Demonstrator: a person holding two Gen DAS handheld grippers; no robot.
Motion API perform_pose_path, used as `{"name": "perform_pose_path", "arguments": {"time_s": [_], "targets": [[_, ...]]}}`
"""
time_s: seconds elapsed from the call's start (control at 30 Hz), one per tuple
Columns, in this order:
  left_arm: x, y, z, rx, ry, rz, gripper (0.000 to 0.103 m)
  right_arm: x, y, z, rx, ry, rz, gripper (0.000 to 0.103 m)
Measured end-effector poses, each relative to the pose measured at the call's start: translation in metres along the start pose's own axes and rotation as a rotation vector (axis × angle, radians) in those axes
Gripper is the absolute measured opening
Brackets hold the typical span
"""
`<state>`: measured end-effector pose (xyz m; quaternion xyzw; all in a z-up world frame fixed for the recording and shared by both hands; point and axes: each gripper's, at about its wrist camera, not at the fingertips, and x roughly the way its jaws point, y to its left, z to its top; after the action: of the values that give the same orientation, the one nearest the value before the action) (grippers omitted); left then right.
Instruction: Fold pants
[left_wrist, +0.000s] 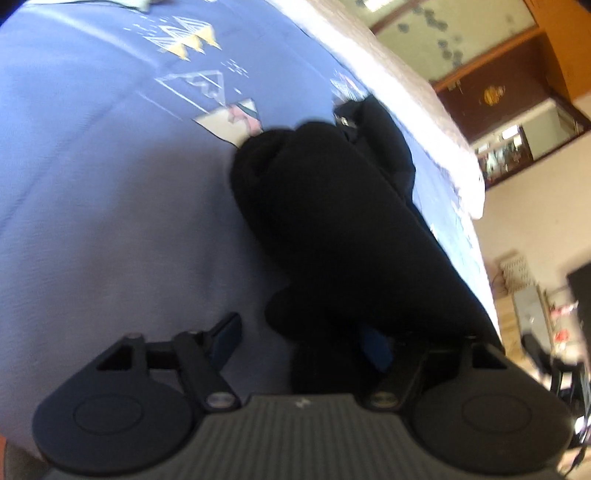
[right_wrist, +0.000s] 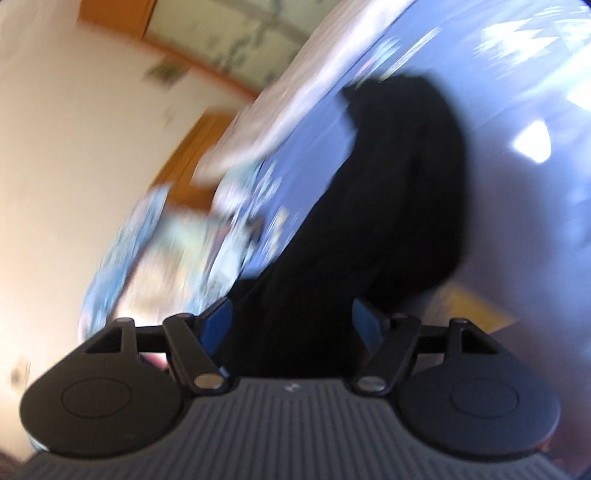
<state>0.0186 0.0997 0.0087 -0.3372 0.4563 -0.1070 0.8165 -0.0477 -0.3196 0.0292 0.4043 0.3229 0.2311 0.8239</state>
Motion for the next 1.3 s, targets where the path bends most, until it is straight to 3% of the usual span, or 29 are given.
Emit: {"name": "perform_pose_path", "arguments": {"time_s": [0.03,0.13,0.23,0.4,0.5,0.6,0.63,0.7,0.73,0.8,0.87,0.93,1.0,1.1,1.2,1.3], "targets": [[0.005,-0.004,0.001,0.006,0.019,-0.023,0.029,-0.003,-0.006,0.007,0.006,-0.032,-0.036,0.074],[0.009,-0.010,0.010,0.016,0.032,-0.019,0.017,0.033,-0.016,0.032,-0.013,-0.070,-0.134,0.073],[-0.013,0.000,0.026,0.000,-0.025,-0.028,0.013,0.085,-0.008,0.060,-0.094,-0.065,-0.194,0.072],[-0.095,0.050,0.065,-0.132,-0.232,-0.030,0.009,0.169,-0.011,0.118,-0.215,-0.061,-0.278,0.072],[-0.141,0.071,0.079,-0.155,-0.336,0.041,0.009,0.209,-0.014,0.135,-0.184,-0.032,-0.287,0.072],[-0.152,0.080,0.079,-0.144,-0.337,0.108,0.010,0.237,-0.011,0.133,-0.168,-0.005,-0.340,0.070],[-0.149,0.083,0.076,-0.141,-0.332,0.146,0.010,0.245,-0.013,0.131,-0.155,0.016,-0.339,0.063],[-0.145,0.090,0.069,-0.129,-0.320,0.232,0.010,0.257,-0.012,0.127,-0.143,0.046,-0.384,0.038],[-0.140,0.095,0.069,-0.137,-0.308,0.251,0.012,0.260,-0.012,0.126,-0.143,0.055,-0.402,0.014],[-0.144,0.104,0.060,-0.156,-0.290,0.229,0.016,0.256,-0.001,0.132,-0.147,0.031,-0.391,0.014],[-0.150,0.102,0.045,-0.156,-0.290,0.213,0.021,0.232,0.017,0.141,-0.180,-0.041,-0.340,0.014],[-0.153,0.097,0.036,-0.139,-0.285,0.198,0.033,0.191,0.032,0.154,-0.192,-0.137,-0.265,0.013],[-0.152,0.090,0.026,-0.120,-0.270,0.167,0.038,0.141,0.039,0.161,-0.178,-0.232,-0.199,0.013],[-0.140,0.082,0.017,-0.109,-0.227,0.135,0.049,0.054,0.040,0.151,-0.177,-0.369,-0.166,0.013],[-0.124,0.078,0.008,-0.108,-0.167,0.069,0.054,-0.038,0.029,0.120,-0.178,-0.511,-0.207,0.014],[-0.111,0.076,0.000,-0.125,-0.110,0.009,0.059,-0.105,0.002,0.083,-0.126,-0.578,-0.346,0.014]]}}
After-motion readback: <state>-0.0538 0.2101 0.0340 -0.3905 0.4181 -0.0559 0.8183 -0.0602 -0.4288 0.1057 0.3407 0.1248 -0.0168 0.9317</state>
